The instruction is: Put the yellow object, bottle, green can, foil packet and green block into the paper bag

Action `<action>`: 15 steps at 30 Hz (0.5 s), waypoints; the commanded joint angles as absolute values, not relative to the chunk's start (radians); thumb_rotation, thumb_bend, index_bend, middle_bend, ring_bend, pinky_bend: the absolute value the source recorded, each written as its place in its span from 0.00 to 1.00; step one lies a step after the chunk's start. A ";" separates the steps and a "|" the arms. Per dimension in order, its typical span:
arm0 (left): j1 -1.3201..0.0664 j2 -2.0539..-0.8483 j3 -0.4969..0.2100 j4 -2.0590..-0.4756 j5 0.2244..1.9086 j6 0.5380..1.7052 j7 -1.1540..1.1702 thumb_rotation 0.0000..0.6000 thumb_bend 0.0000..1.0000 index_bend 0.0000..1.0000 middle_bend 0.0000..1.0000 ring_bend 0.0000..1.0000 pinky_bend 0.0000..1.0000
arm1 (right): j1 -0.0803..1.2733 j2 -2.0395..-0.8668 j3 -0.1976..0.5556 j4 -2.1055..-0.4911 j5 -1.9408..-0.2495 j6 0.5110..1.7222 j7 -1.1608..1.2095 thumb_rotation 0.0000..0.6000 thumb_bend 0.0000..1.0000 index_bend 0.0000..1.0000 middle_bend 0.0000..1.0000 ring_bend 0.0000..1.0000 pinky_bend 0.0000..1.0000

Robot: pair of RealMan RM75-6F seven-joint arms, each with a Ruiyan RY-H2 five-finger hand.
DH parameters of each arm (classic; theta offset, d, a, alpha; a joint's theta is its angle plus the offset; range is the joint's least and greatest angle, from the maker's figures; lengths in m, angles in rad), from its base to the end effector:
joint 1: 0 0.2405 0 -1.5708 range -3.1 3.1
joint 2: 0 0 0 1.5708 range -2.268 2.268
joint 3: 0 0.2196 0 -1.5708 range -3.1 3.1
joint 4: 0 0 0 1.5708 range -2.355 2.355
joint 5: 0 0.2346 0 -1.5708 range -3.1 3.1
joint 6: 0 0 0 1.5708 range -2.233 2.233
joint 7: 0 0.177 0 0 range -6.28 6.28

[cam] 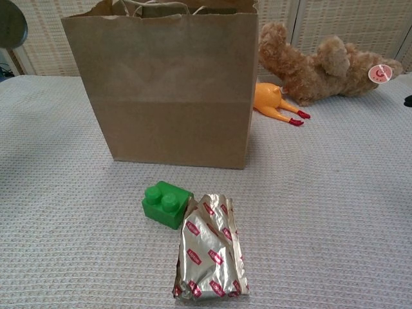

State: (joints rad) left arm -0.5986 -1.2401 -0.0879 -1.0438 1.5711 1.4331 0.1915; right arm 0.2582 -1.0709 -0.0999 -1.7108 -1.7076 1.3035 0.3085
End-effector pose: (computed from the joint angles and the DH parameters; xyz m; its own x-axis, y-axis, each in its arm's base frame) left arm -0.2195 0.3849 0.1578 0.7517 -0.4294 0.5006 0.4305 -0.2557 -0.8656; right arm -0.2323 -0.2070 0.0606 0.1524 -0.3490 0.9247 -0.9630 -0.2626 0.0596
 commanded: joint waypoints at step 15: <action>-0.665 -1.409 -0.430 -1.678 1.361 1.571 0.024 1.00 0.70 0.66 0.73 0.69 0.81 | 0.257 -1.069 -0.103 -1.700 -1.717 1.309 0.316 1.00 0.03 0.00 0.00 0.00 0.00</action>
